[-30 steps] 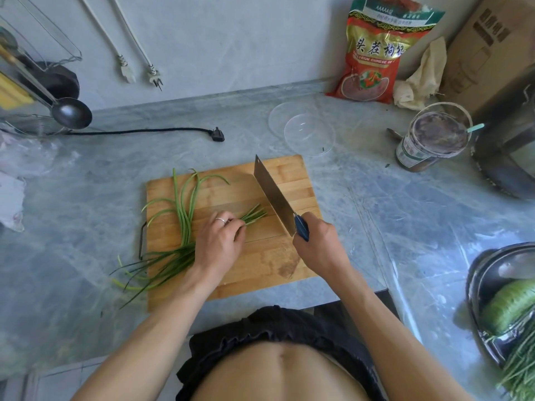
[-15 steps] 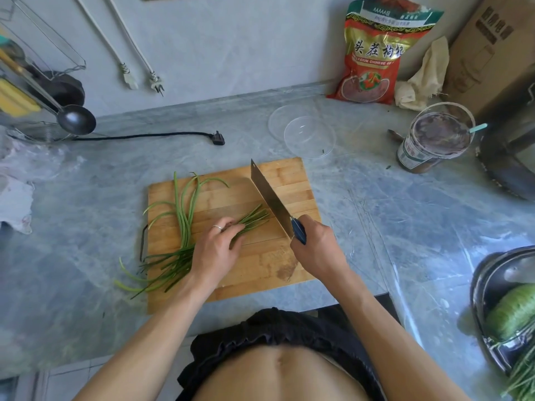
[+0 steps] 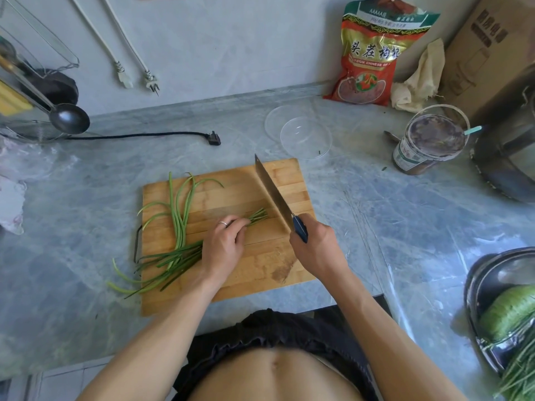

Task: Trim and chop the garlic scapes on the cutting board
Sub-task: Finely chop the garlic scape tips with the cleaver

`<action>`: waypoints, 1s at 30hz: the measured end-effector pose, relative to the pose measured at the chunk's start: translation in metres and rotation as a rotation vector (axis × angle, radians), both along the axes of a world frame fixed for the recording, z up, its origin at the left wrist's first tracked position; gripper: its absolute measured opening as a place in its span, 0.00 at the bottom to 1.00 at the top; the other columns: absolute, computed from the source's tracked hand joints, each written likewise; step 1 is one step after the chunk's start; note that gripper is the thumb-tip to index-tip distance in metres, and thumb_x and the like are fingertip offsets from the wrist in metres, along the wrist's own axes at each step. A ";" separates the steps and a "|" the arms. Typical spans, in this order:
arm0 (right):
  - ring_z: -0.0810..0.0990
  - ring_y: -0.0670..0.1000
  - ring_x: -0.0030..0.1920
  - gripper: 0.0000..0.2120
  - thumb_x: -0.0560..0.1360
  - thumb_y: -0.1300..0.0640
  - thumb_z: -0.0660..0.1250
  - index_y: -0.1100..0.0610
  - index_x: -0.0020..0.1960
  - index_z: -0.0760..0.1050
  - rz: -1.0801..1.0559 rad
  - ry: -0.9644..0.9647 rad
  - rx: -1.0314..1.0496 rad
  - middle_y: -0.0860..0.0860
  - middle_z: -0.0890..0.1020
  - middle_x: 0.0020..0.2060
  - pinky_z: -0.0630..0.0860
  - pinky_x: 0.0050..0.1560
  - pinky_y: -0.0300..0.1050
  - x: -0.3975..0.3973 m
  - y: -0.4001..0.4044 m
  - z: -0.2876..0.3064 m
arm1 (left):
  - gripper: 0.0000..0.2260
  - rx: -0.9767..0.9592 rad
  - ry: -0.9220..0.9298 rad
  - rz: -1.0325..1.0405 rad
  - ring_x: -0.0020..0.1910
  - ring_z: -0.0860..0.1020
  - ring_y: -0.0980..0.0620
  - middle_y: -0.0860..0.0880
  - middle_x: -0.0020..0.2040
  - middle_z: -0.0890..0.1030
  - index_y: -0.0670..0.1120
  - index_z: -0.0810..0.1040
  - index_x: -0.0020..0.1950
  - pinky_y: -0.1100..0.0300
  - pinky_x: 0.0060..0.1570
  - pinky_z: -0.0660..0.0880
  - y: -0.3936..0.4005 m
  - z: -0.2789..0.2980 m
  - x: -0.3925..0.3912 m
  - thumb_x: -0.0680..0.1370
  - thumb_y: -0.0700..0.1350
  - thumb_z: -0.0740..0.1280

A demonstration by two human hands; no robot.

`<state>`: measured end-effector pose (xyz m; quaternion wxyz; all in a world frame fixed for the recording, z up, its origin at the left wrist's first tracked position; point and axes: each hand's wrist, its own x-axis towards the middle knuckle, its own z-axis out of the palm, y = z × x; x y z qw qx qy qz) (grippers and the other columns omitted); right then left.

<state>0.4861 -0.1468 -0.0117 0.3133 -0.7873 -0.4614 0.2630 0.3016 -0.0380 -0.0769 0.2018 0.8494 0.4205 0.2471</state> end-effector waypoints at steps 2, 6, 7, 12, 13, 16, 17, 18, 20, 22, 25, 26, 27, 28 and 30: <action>0.59 0.50 0.26 0.13 0.75 0.62 0.61 0.54 0.35 0.61 0.003 0.001 0.018 0.48 0.63 0.26 0.59 0.26 0.47 0.000 0.002 -0.001 | 0.14 -0.017 0.004 0.005 0.48 0.81 0.48 0.49 0.51 0.82 0.44 0.82 0.59 0.53 0.43 0.79 0.000 0.002 0.005 0.76 0.33 0.69; 0.60 0.50 0.24 0.14 0.78 0.56 0.63 0.54 0.36 0.63 0.029 -0.008 0.042 0.48 0.63 0.24 0.60 0.25 0.47 -0.004 0.002 -0.005 | 0.16 0.006 0.071 -0.014 0.45 0.81 0.47 0.48 0.53 0.82 0.44 0.83 0.60 0.54 0.38 0.79 0.001 0.000 0.009 0.74 0.32 0.70; 0.60 0.50 0.24 0.13 0.78 0.55 0.63 0.54 0.37 0.64 0.042 -0.010 0.044 0.47 0.64 0.24 0.60 0.25 0.46 -0.006 0.001 -0.006 | 0.16 0.021 0.089 -0.015 0.46 0.81 0.46 0.48 0.53 0.82 0.44 0.83 0.59 0.53 0.39 0.79 0.001 0.000 0.010 0.73 0.32 0.70; 0.63 0.50 0.24 0.14 0.80 0.54 0.62 0.52 0.36 0.64 0.085 0.040 0.023 0.49 0.66 0.24 0.62 0.26 0.45 -0.011 -0.005 -0.007 | 0.16 0.131 0.145 -0.006 0.49 0.78 0.42 0.45 0.54 0.82 0.39 0.82 0.57 0.49 0.46 0.79 -0.004 -0.004 0.020 0.71 0.31 0.72; 0.63 0.50 0.25 0.15 0.80 0.53 0.61 0.50 0.36 0.63 0.084 0.065 -0.003 0.49 0.66 0.25 0.63 0.27 0.47 -0.010 -0.003 -0.005 | 0.14 0.132 0.135 0.001 0.49 0.78 0.42 0.45 0.53 0.82 0.39 0.82 0.57 0.49 0.46 0.78 -0.004 -0.005 0.022 0.71 0.33 0.72; 0.65 0.50 0.27 0.17 0.81 0.50 0.60 0.48 0.34 0.61 0.091 0.111 -0.083 0.50 0.67 0.26 0.65 0.30 0.48 -0.004 0.002 0.002 | 0.07 0.130 0.096 0.012 0.45 0.78 0.44 0.47 0.50 0.83 0.40 0.83 0.52 0.50 0.43 0.77 0.000 -0.006 0.024 0.75 0.38 0.72; 0.67 0.51 0.27 0.16 0.81 0.49 0.60 0.50 0.35 0.64 0.096 0.130 -0.098 0.52 0.68 0.26 0.67 0.30 0.49 -0.001 0.002 0.004 | 0.05 0.131 0.084 0.006 0.45 0.78 0.45 0.47 0.49 0.83 0.40 0.84 0.50 0.50 0.41 0.77 0.002 -0.007 0.025 0.76 0.39 0.72; 0.69 0.53 0.26 0.15 0.81 0.48 0.60 0.53 0.38 0.66 0.098 0.155 -0.113 0.54 0.70 0.27 0.69 0.28 0.48 0.001 0.003 0.006 | 0.04 0.125 0.073 0.001 0.44 0.78 0.45 0.48 0.48 0.83 0.41 0.84 0.49 0.51 0.40 0.77 0.005 -0.007 0.025 0.76 0.39 0.71; 0.73 0.54 0.25 0.14 0.81 0.48 0.59 0.57 0.43 0.70 0.099 0.198 -0.133 0.56 0.73 0.28 0.70 0.24 0.44 0.002 0.003 0.007 | 0.03 0.098 0.054 0.001 0.44 0.79 0.46 0.48 0.47 0.83 0.41 0.84 0.48 0.51 0.40 0.77 0.007 -0.007 0.026 0.75 0.38 0.71; 0.69 0.51 0.26 0.14 0.81 0.49 0.60 0.57 0.42 0.69 0.112 0.167 -0.084 0.54 0.71 0.28 0.67 0.26 0.44 0.001 0.003 0.005 | 0.06 0.075 0.051 0.010 0.44 0.79 0.45 0.47 0.47 0.83 0.41 0.84 0.50 0.50 0.40 0.77 0.005 -0.005 0.028 0.74 0.36 0.72; 0.66 0.49 0.26 0.11 0.81 0.50 0.60 0.58 0.47 0.73 0.111 0.114 -0.022 0.52 0.69 0.27 0.66 0.30 0.47 -0.001 0.001 -0.001 | 0.08 0.064 0.048 0.024 0.43 0.78 0.44 0.46 0.46 0.83 0.40 0.84 0.51 0.50 0.41 0.76 0.001 -0.003 0.031 0.74 0.34 0.71; 0.66 0.47 0.26 0.11 0.81 0.49 0.60 0.57 0.51 0.74 0.098 0.107 -0.018 0.49 0.69 0.26 0.66 0.29 0.45 -0.001 0.000 -0.003 | 0.07 0.062 0.044 0.029 0.43 0.78 0.44 0.46 0.46 0.83 0.40 0.84 0.50 0.50 0.41 0.76 0.001 -0.003 0.031 0.73 0.34 0.71; 0.66 0.47 0.25 0.12 0.81 0.49 0.60 0.57 0.54 0.75 0.079 0.107 -0.023 0.47 0.69 0.26 0.66 0.29 0.43 -0.002 -0.001 -0.003 | 0.07 0.060 0.039 0.036 0.43 0.78 0.43 0.46 0.45 0.82 0.40 0.85 0.50 0.50 0.41 0.76 0.001 -0.003 0.032 0.73 0.34 0.71; 0.67 0.46 0.25 0.13 0.81 0.48 0.60 0.56 0.56 0.75 0.065 0.110 -0.033 0.46 0.69 0.25 0.66 0.29 0.41 -0.003 -0.001 -0.003 | 0.07 0.055 0.037 0.043 0.43 0.78 0.43 0.46 0.46 0.82 0.40 0.85 0.50 0.50 0.41 0.76 0.001 -0.004 0.033 0.73 0.34 0.71; 0.68 0.46 0.25 0.12 0.82 0.48 0.59 0.54 0.56 0.76 0.061 0.118 -0.044 0.46 0.69 0.25 0.66 0.29 0.39 -0.004 -0.002 -0.001 | 0.07 0.039 0.042 0.056 0.44 0.78 0.43 0.45 0.46 0.82 0.40 0.85 0.51 0.50 0.42 0.77 -0.001 -0.003 0.034 0.74 0.34 0.71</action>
